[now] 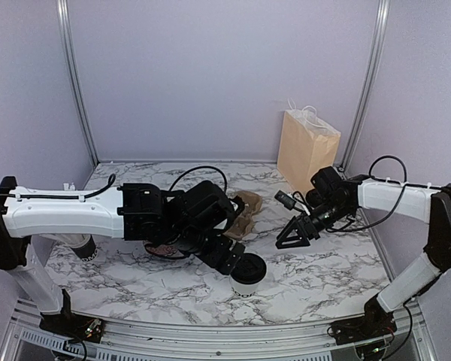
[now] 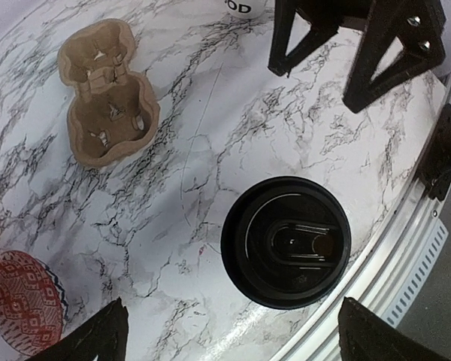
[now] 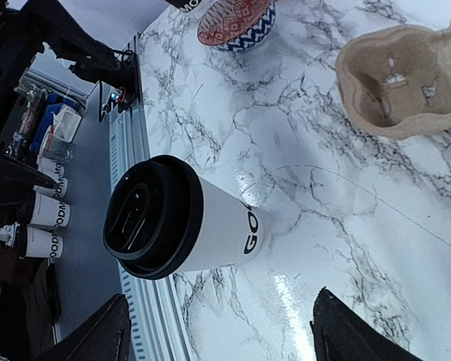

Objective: Pack the takeout coffee

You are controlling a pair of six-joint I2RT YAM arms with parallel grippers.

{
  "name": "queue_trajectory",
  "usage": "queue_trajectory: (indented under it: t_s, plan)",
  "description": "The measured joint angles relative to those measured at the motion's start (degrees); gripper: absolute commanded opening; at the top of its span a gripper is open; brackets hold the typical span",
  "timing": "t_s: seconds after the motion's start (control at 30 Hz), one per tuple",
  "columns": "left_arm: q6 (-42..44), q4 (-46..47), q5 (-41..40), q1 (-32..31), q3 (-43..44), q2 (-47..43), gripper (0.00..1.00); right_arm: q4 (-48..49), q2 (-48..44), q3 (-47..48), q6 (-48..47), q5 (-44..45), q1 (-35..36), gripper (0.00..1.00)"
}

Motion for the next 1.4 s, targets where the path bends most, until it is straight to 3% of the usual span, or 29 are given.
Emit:
queue_trajectory:
  t_s: [0.3,0.57,0.77,0.97,1.4]
  plan:
    - [-16.3,19.7,0.2,2.8,-17.9,-4.0,0.88,-0.9,5.6,0.0,0.6,-3.2,6.8,0.84]
    - [-21.4,31.7,4.3,2.8,-23.7,-4.7,0.82,-1.1,7.2,0.0,0.3,-3.8,7.7,0.83]
    - [-22.8,35.3,6.0,2.8,-24.7,-4.7,0.69,-1.2,8.5,0.0,-0.4,-4.0,8.1,0.82]
    - [-25.4,37.5,6.3,2.0,-28.7,-4.4,0.67,-1.2,9.2,0.0,-0.6,-3.5,8.1,0.81]
    - [-29.2,40.9,6.0,1.1,-29.0,-2.6,0.58,-1.9,14.3,0.3,0.3,-3.1,8.2,0.75]
